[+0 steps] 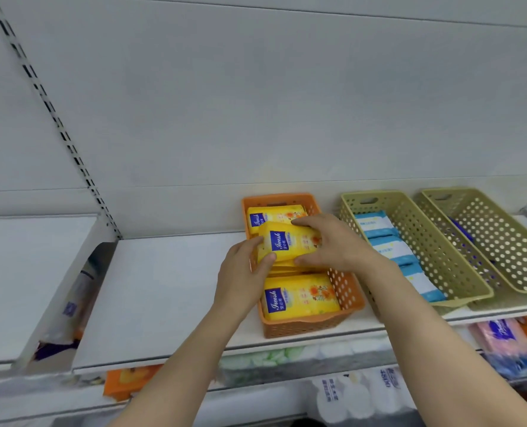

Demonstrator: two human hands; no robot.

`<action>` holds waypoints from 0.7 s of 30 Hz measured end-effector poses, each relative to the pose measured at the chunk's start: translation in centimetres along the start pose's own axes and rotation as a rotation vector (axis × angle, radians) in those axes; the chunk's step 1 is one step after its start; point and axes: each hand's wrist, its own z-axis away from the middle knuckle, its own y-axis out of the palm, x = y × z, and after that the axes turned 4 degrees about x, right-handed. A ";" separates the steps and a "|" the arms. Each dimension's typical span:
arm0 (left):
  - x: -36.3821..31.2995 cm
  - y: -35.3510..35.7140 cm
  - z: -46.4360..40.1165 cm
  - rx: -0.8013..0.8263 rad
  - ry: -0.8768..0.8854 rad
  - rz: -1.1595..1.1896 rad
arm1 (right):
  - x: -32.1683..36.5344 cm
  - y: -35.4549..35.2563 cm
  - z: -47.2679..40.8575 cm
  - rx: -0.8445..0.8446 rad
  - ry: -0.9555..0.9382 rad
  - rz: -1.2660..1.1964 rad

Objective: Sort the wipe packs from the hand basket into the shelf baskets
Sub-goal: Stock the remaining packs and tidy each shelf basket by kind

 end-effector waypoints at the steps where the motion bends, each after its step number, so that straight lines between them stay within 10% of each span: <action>1: -0.1 -0.1 0.0 0.003 0.000 -0.004 | -0.1 -0.2 0.0 -0.003 0.003 -0.004; 11: 0.6 0.1 -0.1 -0.110 0.033 -0.183 | 1.3 1.5 -1.2 0.154 -0.001 0.127; 21: 0.1 0.3 -1.0 0.045 -0.025 -0.138 | 1.1 3.3 -0.8 -0.143 -0.023 -0.067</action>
